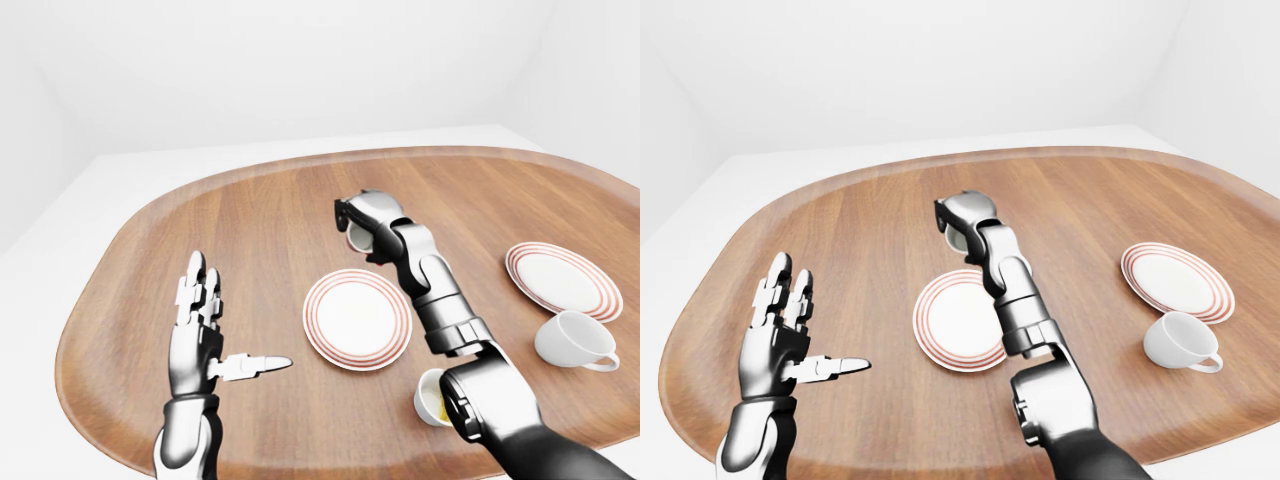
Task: Put the red mug on the left plate.
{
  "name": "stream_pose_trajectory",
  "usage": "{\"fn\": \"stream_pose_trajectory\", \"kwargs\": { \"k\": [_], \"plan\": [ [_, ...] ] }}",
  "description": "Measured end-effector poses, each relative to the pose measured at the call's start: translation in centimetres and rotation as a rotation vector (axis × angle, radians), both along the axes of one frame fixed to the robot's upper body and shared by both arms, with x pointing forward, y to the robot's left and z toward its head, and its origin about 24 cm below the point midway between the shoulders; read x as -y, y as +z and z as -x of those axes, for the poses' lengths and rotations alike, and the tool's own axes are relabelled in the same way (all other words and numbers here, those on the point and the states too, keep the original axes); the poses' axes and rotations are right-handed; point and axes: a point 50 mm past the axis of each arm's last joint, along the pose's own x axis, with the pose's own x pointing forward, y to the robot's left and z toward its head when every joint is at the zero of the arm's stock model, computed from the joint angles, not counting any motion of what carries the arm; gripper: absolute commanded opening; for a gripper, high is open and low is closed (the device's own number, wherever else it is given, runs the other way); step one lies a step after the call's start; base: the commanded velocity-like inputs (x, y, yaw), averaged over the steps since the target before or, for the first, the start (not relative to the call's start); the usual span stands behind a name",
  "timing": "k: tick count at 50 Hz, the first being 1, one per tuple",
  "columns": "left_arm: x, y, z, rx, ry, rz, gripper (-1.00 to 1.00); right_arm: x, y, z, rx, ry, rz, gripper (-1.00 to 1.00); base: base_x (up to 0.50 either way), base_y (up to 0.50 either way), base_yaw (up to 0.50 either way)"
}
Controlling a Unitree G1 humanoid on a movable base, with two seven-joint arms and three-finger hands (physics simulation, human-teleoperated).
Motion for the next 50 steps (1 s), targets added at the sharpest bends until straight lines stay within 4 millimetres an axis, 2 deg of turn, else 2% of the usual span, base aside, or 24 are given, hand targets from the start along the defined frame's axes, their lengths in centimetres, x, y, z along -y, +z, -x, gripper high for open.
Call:
{"fn": "stream_pose_trajectory", "kwargs": {
  "k": [7, 11, 16, 24, 38, 50],
  "plan": [
    [-0.1, 0.0, 0.1, 0.002, -0.003, 0.006, 1.00, -3.7, -4.0, -0.2, -0.077, 0.098, 0.035, -1.00, 0.00, 0.00, 0.00],
    [-0.1, 0.0, 0.1, 0.003, -0.006, 0.010, 1.00, -5.0, -6.4, 0.0, -0.122, 0.118, 0.049, -1.00, 0.00, 0.00, 0.00],
    [-0.1, 0.0, 0.1, 0.003, -0.008, 0.014, 1.00, -5.5, -9.1, 0.6, -0.182, 0.116, 0.069, -1.00, 0.00, 0.00, 0.00],
    [-0.2, 0.0, 0.2, 0.001, -0.007, 0.017, 1.00, -5.2, -12.5, 1.9, -0.274, 0.100, 0.101, -1.00, 0.00, 0.00, 0.00],
    [-0.3, -0.2, 0.1, -0.004, -0.005, 0.020, 1.00, -3.2, -15.8, 3.3, -0.388, 0.049, 0.122, -1.00, 0.00, 0.00, 0.00],
    [-0.4, -0.2, 0.0, -0.005, 0.002, 0.024, 1.00, -1.4, -15.0, 2.4, -0.302, -0.035, 0.036, -1.00, 0.00, 0.00, 0.00]
  ]
}}
